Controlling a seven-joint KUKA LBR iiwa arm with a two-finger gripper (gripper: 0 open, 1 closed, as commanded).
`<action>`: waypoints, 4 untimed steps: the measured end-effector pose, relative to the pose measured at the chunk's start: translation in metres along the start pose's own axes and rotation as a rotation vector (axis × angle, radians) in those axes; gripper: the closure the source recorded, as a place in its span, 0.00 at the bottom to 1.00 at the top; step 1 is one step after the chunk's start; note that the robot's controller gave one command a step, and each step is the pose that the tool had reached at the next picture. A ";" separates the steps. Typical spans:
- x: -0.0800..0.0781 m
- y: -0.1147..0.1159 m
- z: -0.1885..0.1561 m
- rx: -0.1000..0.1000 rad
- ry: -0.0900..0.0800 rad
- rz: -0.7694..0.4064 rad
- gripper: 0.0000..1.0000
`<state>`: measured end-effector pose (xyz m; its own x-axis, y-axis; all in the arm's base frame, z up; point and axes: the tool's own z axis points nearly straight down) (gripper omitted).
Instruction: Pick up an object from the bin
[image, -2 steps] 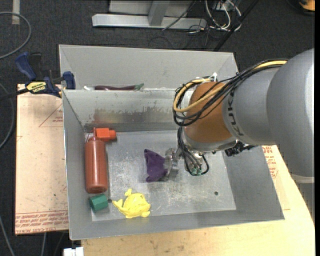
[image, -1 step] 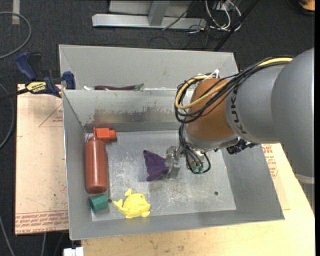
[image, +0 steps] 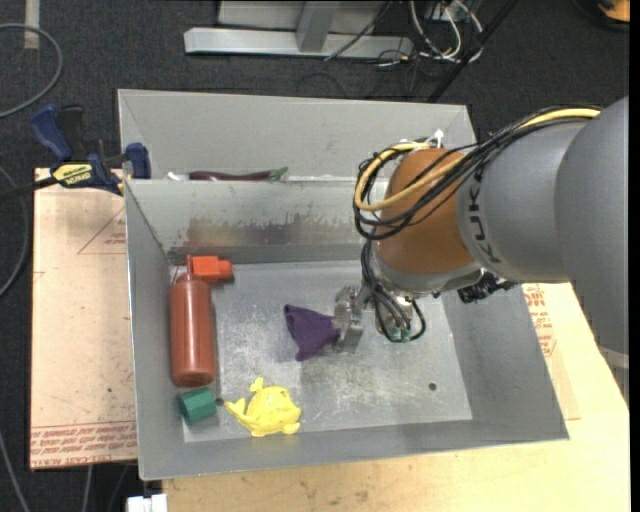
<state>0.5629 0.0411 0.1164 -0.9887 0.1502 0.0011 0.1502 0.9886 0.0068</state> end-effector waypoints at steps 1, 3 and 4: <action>-0.001 0.000 -0.006 -0.001 -0.004 0.000 1.00; 0.000 0.000 -0.013 0.000 0.001 -0.001 1.00; 0.000 0.000 -0.025 -0.001 -0.001 -0.001 1.00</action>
Offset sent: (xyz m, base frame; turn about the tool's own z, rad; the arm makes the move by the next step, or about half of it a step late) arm 0.0001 0.0000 0.0171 0.0000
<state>0.5633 0.0412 0.1413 -0.9889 0.1489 0.0000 0.1489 0.9888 0.0077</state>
